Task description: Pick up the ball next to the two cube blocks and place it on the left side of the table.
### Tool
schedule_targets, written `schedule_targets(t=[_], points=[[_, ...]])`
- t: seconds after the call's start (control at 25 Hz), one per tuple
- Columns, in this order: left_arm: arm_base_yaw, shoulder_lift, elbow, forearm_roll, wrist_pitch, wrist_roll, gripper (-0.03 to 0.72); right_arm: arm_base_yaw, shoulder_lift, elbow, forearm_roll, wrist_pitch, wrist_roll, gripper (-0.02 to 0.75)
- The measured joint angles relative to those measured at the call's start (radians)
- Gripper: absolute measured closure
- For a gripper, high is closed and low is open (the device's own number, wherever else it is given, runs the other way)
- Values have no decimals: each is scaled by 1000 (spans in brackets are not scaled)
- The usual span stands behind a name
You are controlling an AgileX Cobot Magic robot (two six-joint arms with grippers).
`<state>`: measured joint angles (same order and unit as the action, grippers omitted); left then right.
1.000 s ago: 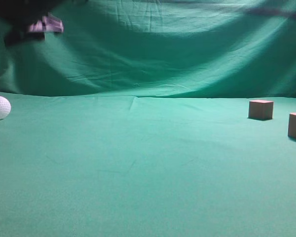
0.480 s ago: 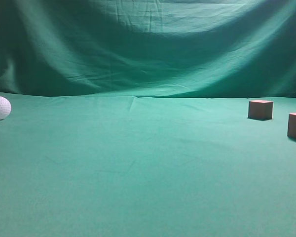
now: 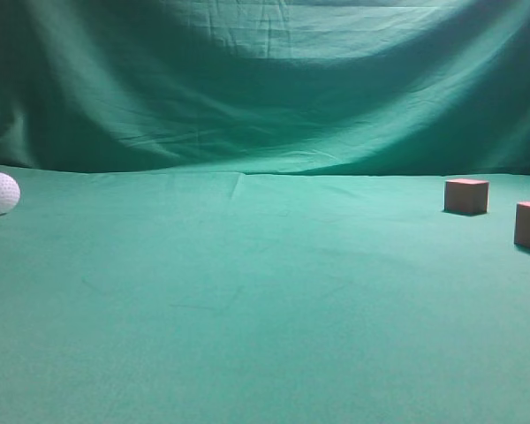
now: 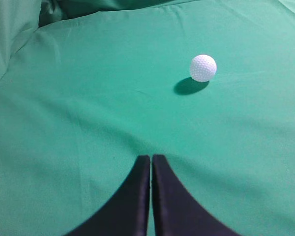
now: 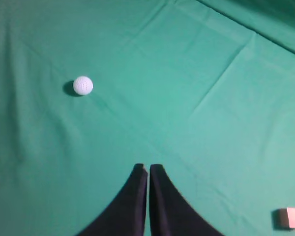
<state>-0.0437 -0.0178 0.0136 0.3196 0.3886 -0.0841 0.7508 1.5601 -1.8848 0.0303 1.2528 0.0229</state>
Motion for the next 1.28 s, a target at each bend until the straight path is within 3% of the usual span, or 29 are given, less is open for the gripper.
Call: schedule_targets(t=[0.28,0.56,0.84,1.0,1.28], points=[[0,0,0,0,0,0,688,0,-315,461,-8,-202,39,738],[0,0,0,0,0,0,688,0,-536,713,-36,-250,39,738],[0,0,0,0,0,0,688,-5,-793,930,-135,-366,64,738],[0,0,0,0,0,0,688,-116,-951,1074,-154,-469,84,738],[0,0,0,0,0,0,688,-429,-1204,1425,-158,-718,84,738]])
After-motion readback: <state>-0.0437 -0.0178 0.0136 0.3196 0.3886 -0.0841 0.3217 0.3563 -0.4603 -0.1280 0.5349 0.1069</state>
